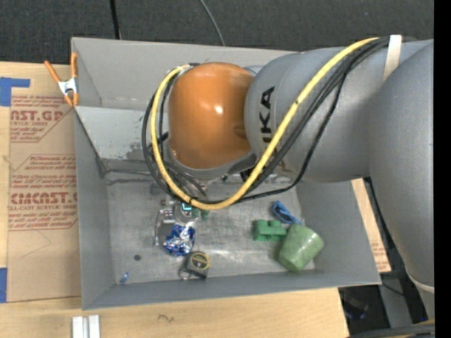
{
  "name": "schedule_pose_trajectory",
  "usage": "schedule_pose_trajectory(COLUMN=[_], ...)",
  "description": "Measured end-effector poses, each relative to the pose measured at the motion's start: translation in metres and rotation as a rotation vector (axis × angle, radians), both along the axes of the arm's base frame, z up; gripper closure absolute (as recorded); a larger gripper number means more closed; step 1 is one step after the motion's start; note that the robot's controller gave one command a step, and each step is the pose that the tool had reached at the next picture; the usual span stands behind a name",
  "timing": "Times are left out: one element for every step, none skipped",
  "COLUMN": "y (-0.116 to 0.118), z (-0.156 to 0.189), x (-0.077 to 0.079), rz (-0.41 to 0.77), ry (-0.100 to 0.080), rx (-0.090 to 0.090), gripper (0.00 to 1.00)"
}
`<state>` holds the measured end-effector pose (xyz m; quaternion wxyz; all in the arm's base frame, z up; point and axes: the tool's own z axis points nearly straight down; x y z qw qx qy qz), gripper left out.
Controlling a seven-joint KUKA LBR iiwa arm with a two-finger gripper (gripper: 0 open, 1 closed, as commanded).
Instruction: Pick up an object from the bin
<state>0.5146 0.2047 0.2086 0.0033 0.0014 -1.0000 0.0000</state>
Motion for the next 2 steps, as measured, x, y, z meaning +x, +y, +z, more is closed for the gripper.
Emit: schedule_pose_trajectory(y=[-0.051, -0.0486], z=[-0.1392, -0.1352], x=[-0.0041, -0.0054], rz=[0.04, 0.044], ry=[-0.014, -0.006], rx=[0.005, 0.004], gripper=[0.0, 1.0])
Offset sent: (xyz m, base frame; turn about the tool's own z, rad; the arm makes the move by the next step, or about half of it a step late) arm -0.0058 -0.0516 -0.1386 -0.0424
